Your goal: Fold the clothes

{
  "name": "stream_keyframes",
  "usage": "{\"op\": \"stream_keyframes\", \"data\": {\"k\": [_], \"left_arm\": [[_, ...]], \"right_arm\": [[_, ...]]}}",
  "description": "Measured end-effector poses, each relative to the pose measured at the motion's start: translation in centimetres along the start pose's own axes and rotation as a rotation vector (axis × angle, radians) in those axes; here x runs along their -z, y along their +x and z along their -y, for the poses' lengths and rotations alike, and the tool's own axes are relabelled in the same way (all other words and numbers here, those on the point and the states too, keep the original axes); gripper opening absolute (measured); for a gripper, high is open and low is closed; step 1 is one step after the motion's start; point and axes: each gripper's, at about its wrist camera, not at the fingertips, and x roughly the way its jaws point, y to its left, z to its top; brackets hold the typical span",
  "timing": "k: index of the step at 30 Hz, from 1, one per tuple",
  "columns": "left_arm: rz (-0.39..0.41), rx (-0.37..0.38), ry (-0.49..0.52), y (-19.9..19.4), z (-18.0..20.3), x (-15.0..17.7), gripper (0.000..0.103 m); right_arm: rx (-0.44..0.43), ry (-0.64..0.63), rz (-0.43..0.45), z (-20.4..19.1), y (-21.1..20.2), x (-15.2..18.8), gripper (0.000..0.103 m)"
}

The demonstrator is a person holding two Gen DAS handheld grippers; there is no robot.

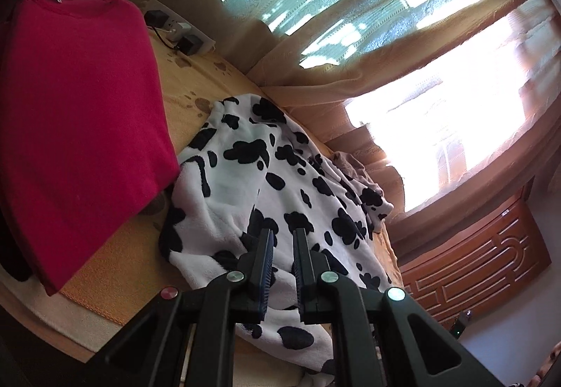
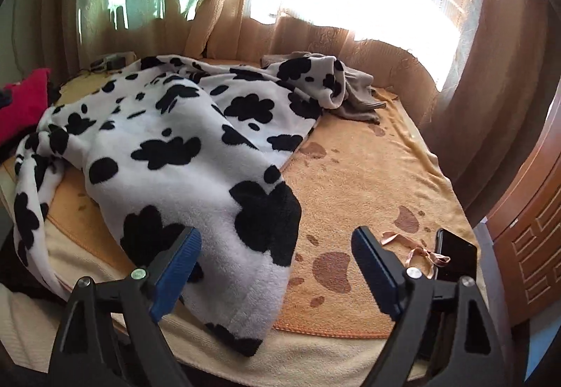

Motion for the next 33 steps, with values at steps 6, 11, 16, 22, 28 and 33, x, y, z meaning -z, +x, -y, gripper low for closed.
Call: {"op": "stream_keyframes", "data": {"k": [6, 11, 16, 22, 28, 33], "left_arm": [[-0.072, 0.025, -0.071, 1.6, -1.4, 2.5, 0.013], [-0.073, 0.025, -0.133, 1.6, -3.2, 3.7, 0.013], [-0.042, 0.047, -0.129, 0.7, -3.2, 3.7, 0.013], [0.013, 0.072, -0.069, -0.2, -1.2, 1.7, 0.013], [-0.017, 0.109, 0.039, 4.0, 2.6, 0.7, 0.013], [-0.212, 0.101, 0.056, 11.9, 4.0, 2.1, 0.013]], "right_arm": [[-0.606, 0.004, 0.114, -8.0, -2.5, -1.0, 0.090], [-0.746, -0.333, -0.078, -23.0, -0.3, 2.1, 0.090], [-0.735, -0.449, -0.222, -28.8, 3.3, 3.2, 0.032], [-1.189, -0.429, -0.300, -31.7, 0.3, 2.8, 0.017], [-1.271, -0.521, -0.365, -35.1, -0.5, 4.5, 0.032], [-1.141, -0.504, -0.223, -30.6, -1.1, 3.4, 0.090]]}}
